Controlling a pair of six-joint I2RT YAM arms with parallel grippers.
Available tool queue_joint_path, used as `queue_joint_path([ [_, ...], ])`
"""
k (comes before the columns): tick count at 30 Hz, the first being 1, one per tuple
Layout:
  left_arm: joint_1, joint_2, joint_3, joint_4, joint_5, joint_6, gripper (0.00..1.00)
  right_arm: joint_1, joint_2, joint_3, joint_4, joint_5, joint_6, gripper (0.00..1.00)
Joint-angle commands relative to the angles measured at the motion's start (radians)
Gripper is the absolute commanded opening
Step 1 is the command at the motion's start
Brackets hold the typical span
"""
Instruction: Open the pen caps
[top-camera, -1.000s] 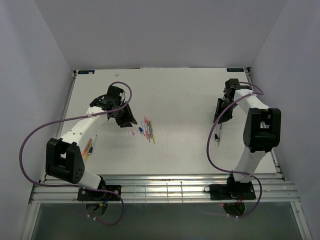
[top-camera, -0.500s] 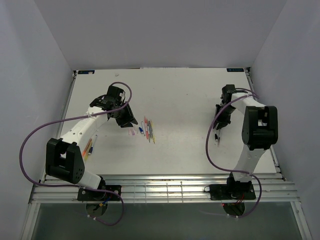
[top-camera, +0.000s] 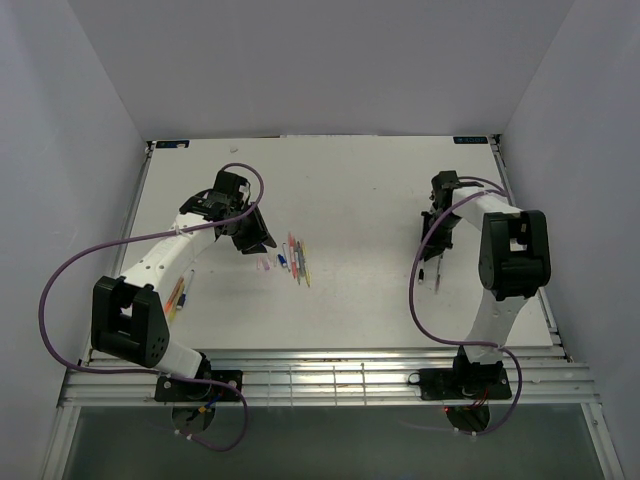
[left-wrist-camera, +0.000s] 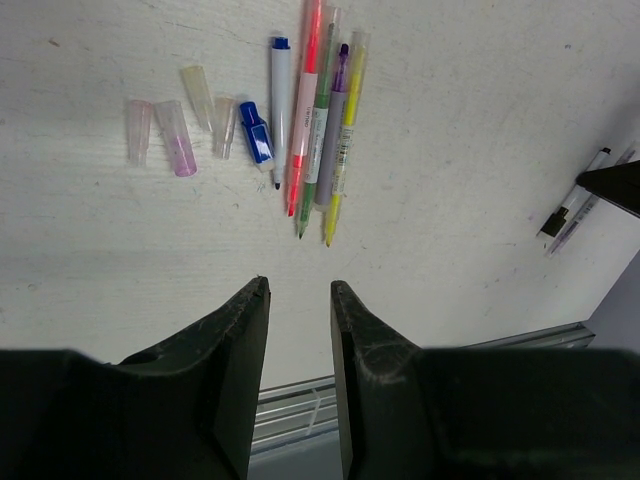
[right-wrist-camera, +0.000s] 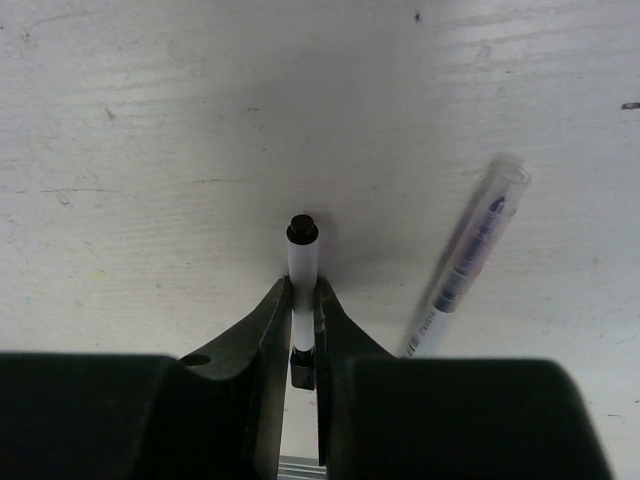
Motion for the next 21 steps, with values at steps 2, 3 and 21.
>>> queue_joint_path([
  [2,0.000,-0.033,0.017,0.014,0.017,-0.004,0.41,0.049,0.023,0.013,0.014,-0.018,0.025,0.09],
  [3,0.000,-0.031,0.023,0.014,0.025,-0.004,0.41,0.058,0.022,0.048,0.004,-0.054,0.031,0.08],
  [21,-0.050,0.039,0.073,0.206,0.298,-0.030,0.42,0.326,0.080,0.357,0.207,-0.630,0.361,0.08],
])
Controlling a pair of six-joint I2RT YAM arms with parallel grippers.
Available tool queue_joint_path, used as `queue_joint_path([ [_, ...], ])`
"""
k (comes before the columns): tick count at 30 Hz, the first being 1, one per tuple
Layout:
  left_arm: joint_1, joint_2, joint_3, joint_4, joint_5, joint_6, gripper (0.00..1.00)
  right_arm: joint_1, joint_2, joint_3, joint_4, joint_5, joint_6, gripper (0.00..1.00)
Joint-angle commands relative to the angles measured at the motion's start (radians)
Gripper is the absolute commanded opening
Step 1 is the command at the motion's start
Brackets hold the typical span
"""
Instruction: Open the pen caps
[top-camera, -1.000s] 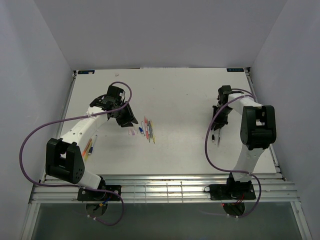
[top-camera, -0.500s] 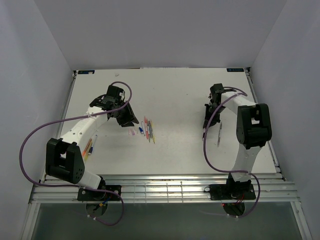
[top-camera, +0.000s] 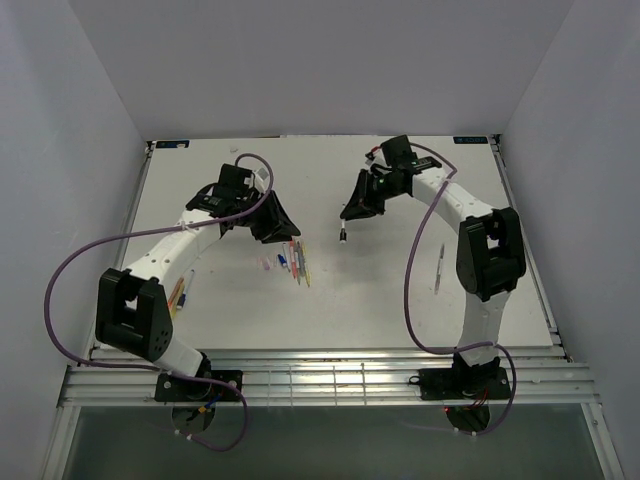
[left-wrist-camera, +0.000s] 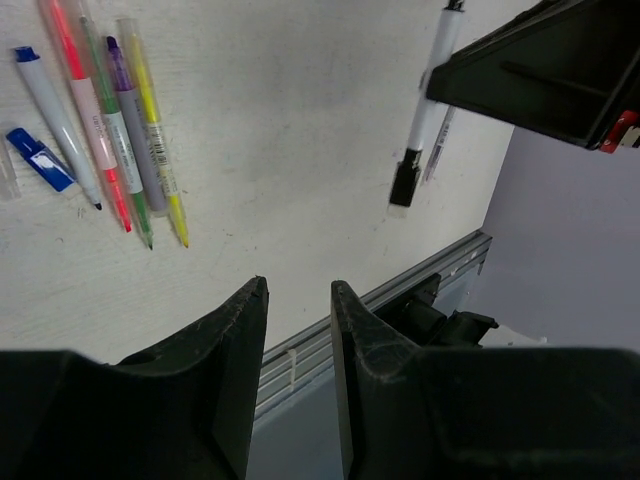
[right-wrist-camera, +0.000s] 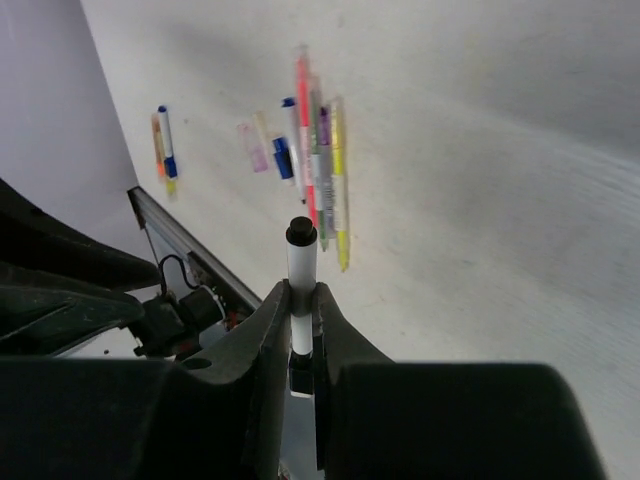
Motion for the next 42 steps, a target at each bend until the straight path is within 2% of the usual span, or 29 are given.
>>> queue_joint_path([
  [1,-0.038,0.008,0.063,-0.004,-0.016,0.001,0.42,0.078,0.039,0.044,0.055,-0.084,0.078,0.08],
  [8,-0.107,0.042,0.097,-0.049,-0.111,0.004,0.40,0.154,0.077,0.091,0.049,-0.056,0.125,0.08],
  [18,-0.165,0.083,0.109,-0.055,-0.116,0.006,0.41,0.176,0.096,0.119,0.049,-0.054,0.136,0.08],
  [36,-0.199,0.127,0.110,-0.058,-0.130,0.009,0.42,0.180,0.090,0.111,0.076,-0.082,0.153,0.08],
  [42,-0.199,0.127,0.118,-0.058,-0.139,0.010,0.38,0.182,0.086,0.094,0.086,-0.094,0.158,0.08],
])
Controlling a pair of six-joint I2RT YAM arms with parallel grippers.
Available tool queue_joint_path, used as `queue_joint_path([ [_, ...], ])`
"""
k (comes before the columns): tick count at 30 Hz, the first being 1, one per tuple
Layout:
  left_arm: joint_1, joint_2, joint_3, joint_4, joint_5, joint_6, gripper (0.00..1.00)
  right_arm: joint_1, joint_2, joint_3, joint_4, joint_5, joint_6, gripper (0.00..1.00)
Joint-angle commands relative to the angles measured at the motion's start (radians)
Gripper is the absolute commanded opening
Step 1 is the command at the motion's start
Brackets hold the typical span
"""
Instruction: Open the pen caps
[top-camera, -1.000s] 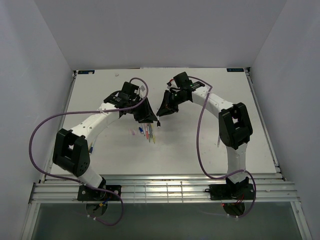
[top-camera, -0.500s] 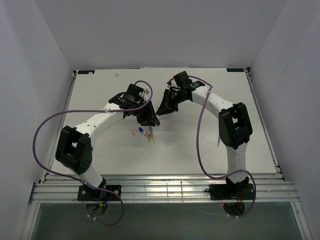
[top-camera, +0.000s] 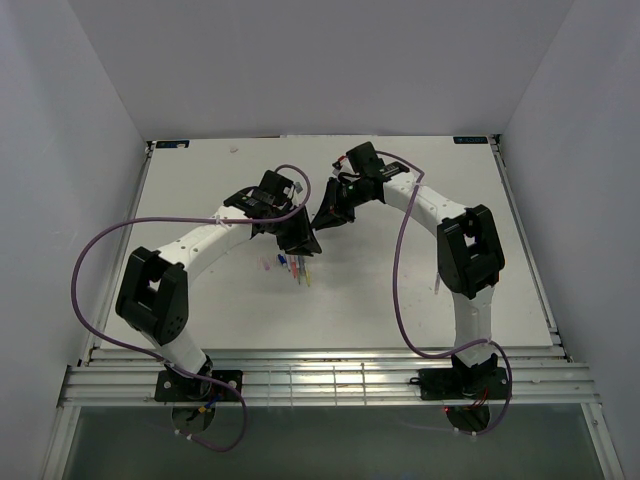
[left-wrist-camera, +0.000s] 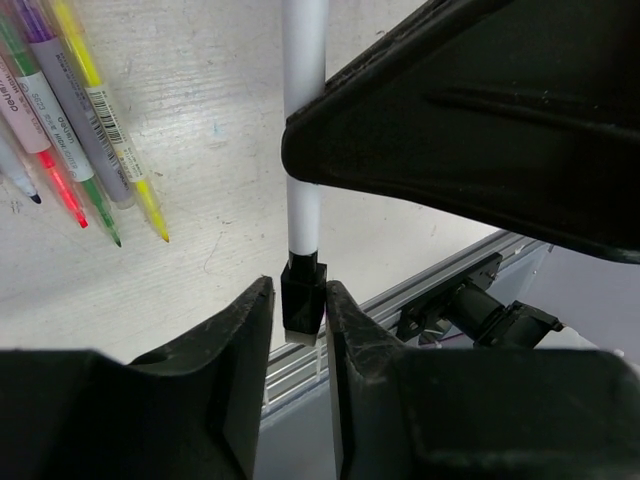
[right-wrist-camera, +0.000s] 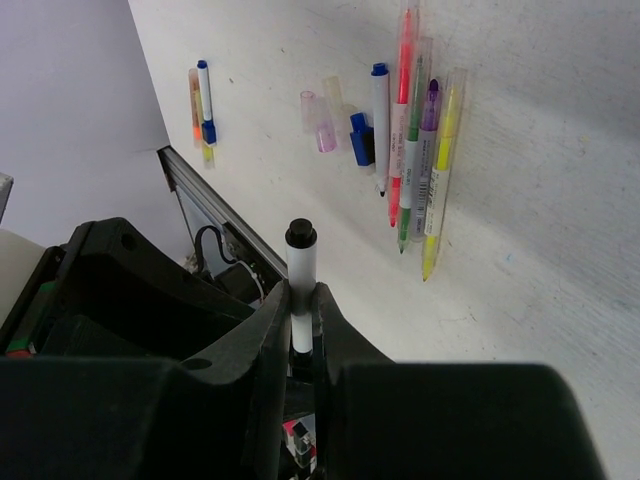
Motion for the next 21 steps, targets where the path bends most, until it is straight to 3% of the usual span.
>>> queue_joint_path([
  [1,-0.003,-0.018,0.033,0.000,-0.017,0.007,0.36,0.009,-0.005,0.013,0.031,-0.035,0.015,0.08],
  [11,-0.003,-0.023,0.032,-0.006,-0.028,0.019,0.33,0.015,-0.009,0.002,0.037,-0.059,0.021,0.08],
  [14,-0.003,-0.020,0.036,-0.009,-0.025,0.024,0.26,0.015,-0.009,-0.001,0.040,-0.062,0.023,0.08],
  [21,-0.003,-0.027,0.032,-0.026,-0.019,0.034,0.02,0.015,0.011,0.025,0.054,-0.075,0.046,0.08],
])
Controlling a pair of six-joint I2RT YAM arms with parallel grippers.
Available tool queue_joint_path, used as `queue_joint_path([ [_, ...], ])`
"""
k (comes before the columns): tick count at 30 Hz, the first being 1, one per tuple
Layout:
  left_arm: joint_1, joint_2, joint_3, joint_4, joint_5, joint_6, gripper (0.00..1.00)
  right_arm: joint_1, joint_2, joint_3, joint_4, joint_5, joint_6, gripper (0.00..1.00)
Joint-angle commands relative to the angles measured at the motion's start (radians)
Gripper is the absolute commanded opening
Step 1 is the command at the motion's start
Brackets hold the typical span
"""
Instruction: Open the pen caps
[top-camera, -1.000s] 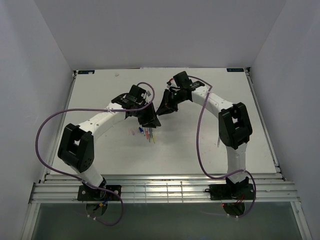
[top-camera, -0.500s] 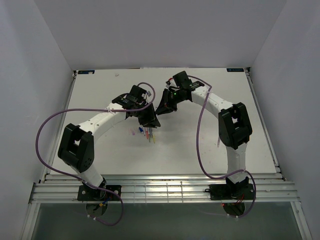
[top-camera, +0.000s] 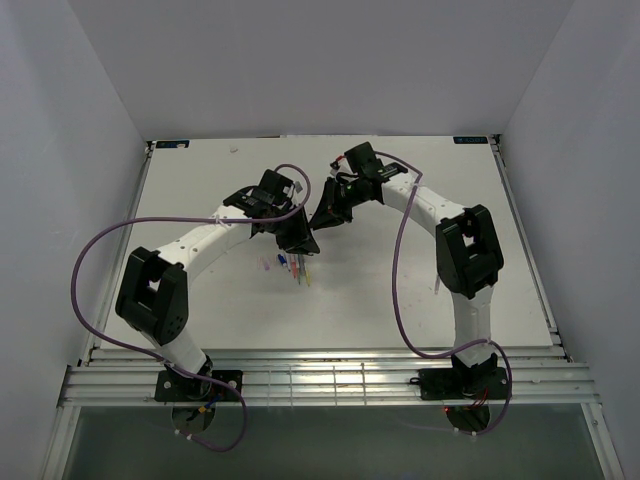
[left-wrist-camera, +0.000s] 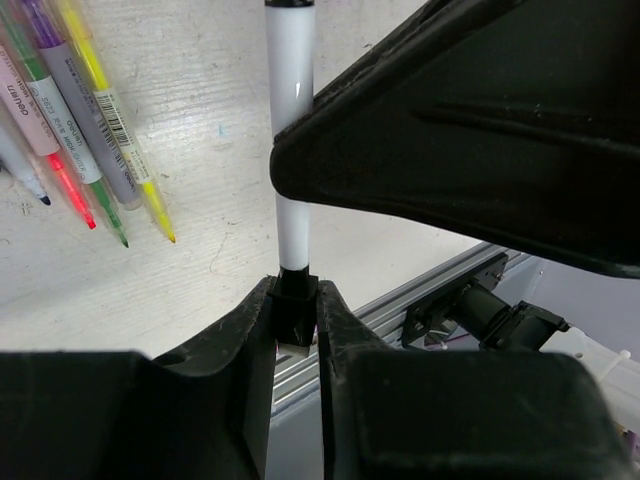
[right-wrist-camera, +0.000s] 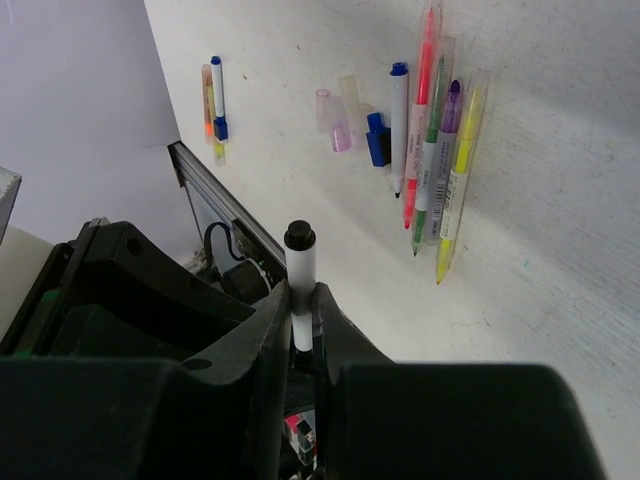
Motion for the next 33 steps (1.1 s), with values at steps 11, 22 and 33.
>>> queue_joint_path([
  [11,-0.014,-0.106,-0.048,0.021,0.004,0.021,0.00,-0.063,0.110,0.180,0.025,-0.064,0.070,0.08],
  [22,-0.043,-0.256,-0.227,0.097,0.015,-0.005,0.00,-0.158,0.236,0.389,-0.005,-0.063,0.096,0.08],
  [33,-0.044,-0.302,-0.310,0.144,0.062,-0.022,0.00,-0.189,0.188,0.304,-0.030,0.009,-0.004,0.08],
])
